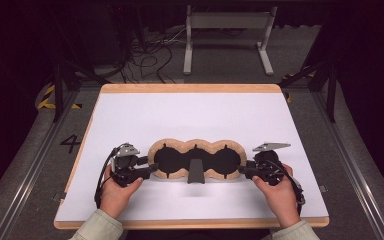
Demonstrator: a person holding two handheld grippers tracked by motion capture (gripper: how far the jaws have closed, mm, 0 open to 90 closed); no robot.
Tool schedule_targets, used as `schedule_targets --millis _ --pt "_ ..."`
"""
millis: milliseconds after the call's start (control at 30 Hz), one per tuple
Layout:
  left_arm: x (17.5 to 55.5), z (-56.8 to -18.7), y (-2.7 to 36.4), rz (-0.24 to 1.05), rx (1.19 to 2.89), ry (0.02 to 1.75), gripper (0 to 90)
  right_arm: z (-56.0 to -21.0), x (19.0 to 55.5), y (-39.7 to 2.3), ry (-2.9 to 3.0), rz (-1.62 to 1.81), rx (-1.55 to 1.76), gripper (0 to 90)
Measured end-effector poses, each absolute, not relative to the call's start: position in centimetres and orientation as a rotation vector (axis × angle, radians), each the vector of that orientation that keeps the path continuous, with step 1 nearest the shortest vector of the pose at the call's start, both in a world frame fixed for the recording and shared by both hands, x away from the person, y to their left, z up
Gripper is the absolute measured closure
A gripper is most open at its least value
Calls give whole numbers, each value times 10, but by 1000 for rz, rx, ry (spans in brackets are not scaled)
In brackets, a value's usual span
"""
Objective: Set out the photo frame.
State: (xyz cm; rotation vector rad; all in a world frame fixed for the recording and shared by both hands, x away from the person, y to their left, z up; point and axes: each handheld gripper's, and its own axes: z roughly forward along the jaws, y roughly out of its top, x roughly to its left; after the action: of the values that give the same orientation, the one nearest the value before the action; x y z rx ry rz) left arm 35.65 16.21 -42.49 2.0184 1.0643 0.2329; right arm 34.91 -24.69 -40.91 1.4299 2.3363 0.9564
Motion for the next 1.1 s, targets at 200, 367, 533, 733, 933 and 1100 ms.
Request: schedule_targets --millis 200,367,533,733,933,1100 --pt "346 -422 166 226 2034 1030 535 -408 338 -245 2374 923 1343 581" --pt "335 -422 171 219 2073 963 545 -405 329 -248 2415 931 1308 563" --pt "327 -423 177 174 2121 907 555 -403 319 -250 2472 941 1260 544" --pt "319 -423 179 150 2148 882 560 -403 313 -252 2523 949 1226 506" --pt "317 -424 178 168 2180 888 587 -399 310 -253 2540 939 1179 483" --pt "310 -420 180 232 2259 836 658 -397 309 -257 2557 888 1139 659"
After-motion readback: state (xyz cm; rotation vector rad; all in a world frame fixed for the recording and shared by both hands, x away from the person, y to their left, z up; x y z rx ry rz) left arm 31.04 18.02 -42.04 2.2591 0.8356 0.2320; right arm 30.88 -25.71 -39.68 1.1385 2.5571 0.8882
